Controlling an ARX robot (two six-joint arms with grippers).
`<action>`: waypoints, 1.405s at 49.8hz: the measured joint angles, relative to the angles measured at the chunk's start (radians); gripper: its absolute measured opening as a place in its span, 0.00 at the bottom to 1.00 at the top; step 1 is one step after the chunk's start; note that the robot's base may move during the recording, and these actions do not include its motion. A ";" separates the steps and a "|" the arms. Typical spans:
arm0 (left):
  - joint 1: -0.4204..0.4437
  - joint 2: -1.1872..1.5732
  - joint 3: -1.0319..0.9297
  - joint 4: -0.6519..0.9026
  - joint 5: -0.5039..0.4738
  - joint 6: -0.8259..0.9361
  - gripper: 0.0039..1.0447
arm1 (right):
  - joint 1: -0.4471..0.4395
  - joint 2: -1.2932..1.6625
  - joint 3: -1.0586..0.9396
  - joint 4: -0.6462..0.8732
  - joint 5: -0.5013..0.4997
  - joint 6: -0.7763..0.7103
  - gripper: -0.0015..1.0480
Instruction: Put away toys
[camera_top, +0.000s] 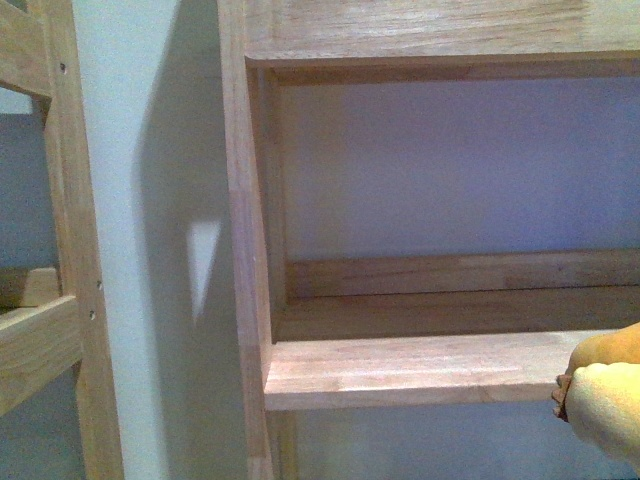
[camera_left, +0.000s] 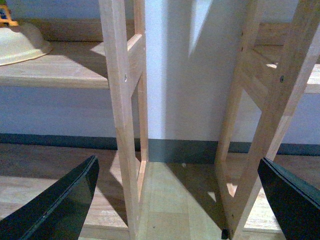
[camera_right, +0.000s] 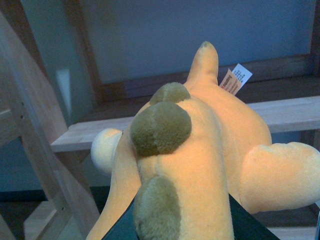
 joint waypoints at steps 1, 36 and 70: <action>0.000 0.000 0.000 0.000 0.000 0.000 0.95 | 0.000 0.000 0.000 0.000 0.000 0.000 0.18; 0.000 0.000 0.000 0.000 0.000 0.000 0.95 | 0.119 0.289 0.455 0.054 0.081 -0.296 0.18; 0.000 0.000 0.000 0.000 0.000 0.000 0.95 | -0.351 0.944 1.519 -0.153 -0.314 -0.243 0.18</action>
